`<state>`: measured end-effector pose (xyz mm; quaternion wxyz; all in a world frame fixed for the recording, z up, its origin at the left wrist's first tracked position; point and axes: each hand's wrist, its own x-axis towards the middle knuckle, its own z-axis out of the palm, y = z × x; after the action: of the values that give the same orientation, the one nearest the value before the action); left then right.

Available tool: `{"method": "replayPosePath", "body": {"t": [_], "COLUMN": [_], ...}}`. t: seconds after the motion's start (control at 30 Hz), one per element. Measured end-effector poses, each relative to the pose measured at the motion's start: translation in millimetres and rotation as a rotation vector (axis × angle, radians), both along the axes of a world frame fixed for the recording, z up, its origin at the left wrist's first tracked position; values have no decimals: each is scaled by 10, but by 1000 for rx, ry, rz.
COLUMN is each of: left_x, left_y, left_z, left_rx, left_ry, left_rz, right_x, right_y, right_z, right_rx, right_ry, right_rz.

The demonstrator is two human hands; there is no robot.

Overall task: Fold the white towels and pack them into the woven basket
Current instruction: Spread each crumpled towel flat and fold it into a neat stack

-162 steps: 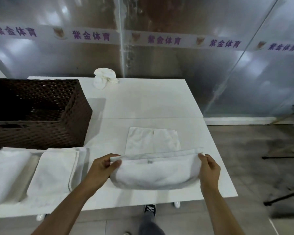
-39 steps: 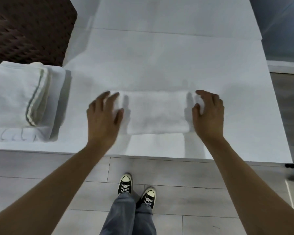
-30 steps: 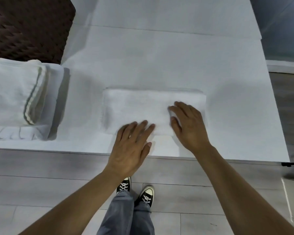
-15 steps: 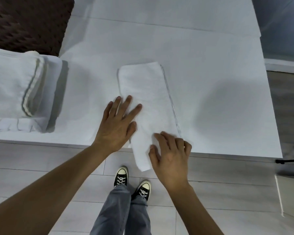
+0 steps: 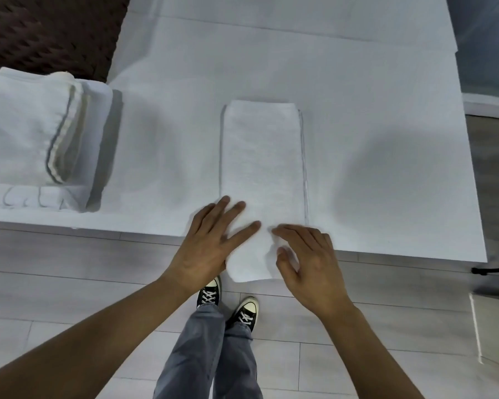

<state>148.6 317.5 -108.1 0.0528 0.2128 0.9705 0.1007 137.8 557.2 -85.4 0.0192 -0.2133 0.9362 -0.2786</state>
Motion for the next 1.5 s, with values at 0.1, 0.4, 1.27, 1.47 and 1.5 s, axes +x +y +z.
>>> {"method": "replayPosePath", "body": {"t": [0.1,0.4,1.27,1.47,1.5], "left_x": [0,-81,-724,-612,-594], "left_y": [-48,-241,-262,-233,-224], "left_z": [101,562,427,354,354], "left_rx": [106,556,881,808,793], "left_ry": [-31,-204,-413,-440,-463], "left_rz": [-35,181,1076,1105,1112], "right_x": [-40,-55,-1053,-771,-731], "right_y": [202,313,-547,-490,-497], "right_z": [66,123,90,139,162], "right_rx": [5,69,-390,-356,-359], "right_ry": [-28,68,-403,-492,-549], "right_rz": [91,199,-681,-758,-769]}}
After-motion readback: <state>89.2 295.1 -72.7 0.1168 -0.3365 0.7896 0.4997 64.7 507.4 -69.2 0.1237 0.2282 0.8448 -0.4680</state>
